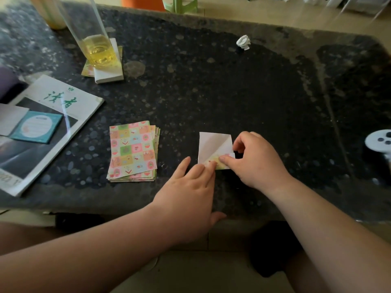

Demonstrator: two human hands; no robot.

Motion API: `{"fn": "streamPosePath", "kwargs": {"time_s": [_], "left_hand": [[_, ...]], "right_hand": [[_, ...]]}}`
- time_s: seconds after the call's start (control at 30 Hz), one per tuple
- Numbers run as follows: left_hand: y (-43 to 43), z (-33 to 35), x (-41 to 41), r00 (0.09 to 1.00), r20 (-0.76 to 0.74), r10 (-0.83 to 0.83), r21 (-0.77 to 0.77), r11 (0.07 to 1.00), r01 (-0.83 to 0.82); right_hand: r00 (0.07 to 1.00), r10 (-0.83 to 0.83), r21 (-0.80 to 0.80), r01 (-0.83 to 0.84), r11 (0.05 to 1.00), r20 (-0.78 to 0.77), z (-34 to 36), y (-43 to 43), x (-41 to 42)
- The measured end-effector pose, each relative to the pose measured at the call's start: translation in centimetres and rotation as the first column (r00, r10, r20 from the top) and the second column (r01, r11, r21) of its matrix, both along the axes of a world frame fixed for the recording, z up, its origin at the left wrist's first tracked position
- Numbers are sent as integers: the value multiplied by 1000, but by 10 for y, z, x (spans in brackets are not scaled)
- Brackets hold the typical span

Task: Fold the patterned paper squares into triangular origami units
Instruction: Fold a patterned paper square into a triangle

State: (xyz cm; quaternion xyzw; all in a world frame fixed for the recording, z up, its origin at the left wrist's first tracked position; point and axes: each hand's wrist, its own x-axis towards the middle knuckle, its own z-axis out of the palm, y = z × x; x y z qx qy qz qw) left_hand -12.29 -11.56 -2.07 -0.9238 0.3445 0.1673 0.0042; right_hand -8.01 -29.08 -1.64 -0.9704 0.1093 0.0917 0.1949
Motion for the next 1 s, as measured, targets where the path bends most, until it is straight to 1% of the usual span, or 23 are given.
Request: {"fn": "streamPosePath", "kwargs": {"time_s": [0.07, 0.2, 0.27, 0.47, 0.63, 0.73, 0.83, 0.9, 1.0], "left_hand": [[-2, -1, -1, 1000, 8, 15, -13, 1000, -15], [-7, -3, 0, 998, 7, 59, -46, 997, -59], [-10, -3, -1, 997, 16, 72, -47, 996, -71], [-13, 2, -2, 996, 12, 85, -17, 996, -84], [-6, 5, -2, 998, 11, 70, 45, 997, -70], [0, 6, -4, 996, -11, 87, 67, 994, -86], [4, 7, -5, 994, -23, 110, 54, 993, -109], [5, 6, -5, 992, -29, 120, 45, 992, -118], [6, 6, -4, 990, -47, 131, 35, 991, -129]], "right_hand": [[993, -45, -22, 42, 999, -114, 7, -2, 2], [940, -74, 162, 135, 978, -334, 12, -3, 4], [922, -67, 201, 154, 967, -381, 12, -3, 4], [898, -63, 234, 180, 955, -437, 11, -8, 5], [848, -136, 242, 295, 924, -513, 16, -31, 8], [839, -120, 237, 282, 930, -530, 17, -33, 10], [841, -103, 237, 264, 935, -531, 20, -33, 13], [855, -144, 308, 330, 892, -499, 25, -34, 16], [854, -200, 463, 440, 769, -479, 34, -29, 17]]}}
